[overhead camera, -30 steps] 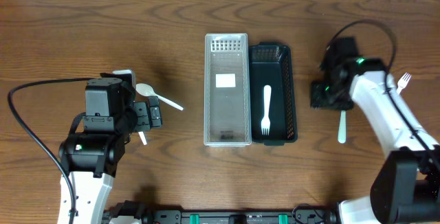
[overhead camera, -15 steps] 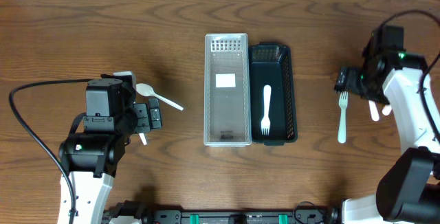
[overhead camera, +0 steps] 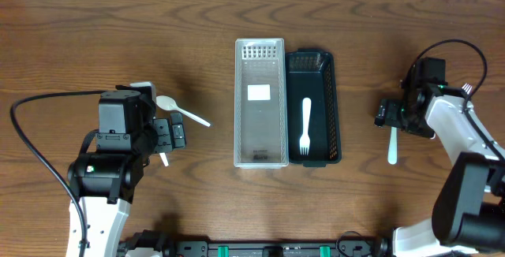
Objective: Pack container
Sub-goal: 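Grasp the white fork lying near the right arm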
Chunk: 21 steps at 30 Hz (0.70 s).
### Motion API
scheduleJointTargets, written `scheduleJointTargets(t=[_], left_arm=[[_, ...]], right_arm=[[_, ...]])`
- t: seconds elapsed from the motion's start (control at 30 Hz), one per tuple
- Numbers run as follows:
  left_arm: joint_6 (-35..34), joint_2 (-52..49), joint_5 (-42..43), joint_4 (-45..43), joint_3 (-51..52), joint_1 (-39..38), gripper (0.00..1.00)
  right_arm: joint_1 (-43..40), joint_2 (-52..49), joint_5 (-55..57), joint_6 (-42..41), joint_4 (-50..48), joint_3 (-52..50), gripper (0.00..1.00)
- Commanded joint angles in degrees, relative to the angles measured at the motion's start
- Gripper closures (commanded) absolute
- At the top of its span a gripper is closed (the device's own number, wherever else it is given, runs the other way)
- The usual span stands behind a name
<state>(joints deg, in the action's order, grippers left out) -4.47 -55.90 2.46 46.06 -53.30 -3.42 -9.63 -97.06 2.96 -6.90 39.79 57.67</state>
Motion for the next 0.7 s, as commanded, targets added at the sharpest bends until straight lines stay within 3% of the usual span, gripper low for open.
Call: scheduleJointTargets(t=[0.0, 0.37, 0.5, 0.57, 0.67], left_arm=[[0.33, -0.2, -0.07, 0.0, -1.05, 0.17, 0.02], [0.33, -0.2, -0.07, -0.02, -1.05, 0.17, 0.02], [0.33, -0.2, -0.07, 0.0, -1.05, 0.17, 0.02], [0.33, -0.2, -0.07, 0.0, -1.05, 0.17, 0.02], [0.33, -0.2, -0.07, 0.0, -1.05, 0.17, 0.02]], right_arm=[[-0.15, -2.89, -0.72, 0.81, -1.05, -0.48, 0.11], [-0.15, -9.44, -1.29, 0.76, -2.51, -0.48, 0.14], [-0.15, -9.44, -1.29, 0.74, -2.05, -0.48, 0.29], [-0.15, -9.44, -1.27, 0.74, -1.64, -0.48, 0.44], [-0.15, -9.44, -1.29, 0.72, -1.36, -0.48, 0.57]])
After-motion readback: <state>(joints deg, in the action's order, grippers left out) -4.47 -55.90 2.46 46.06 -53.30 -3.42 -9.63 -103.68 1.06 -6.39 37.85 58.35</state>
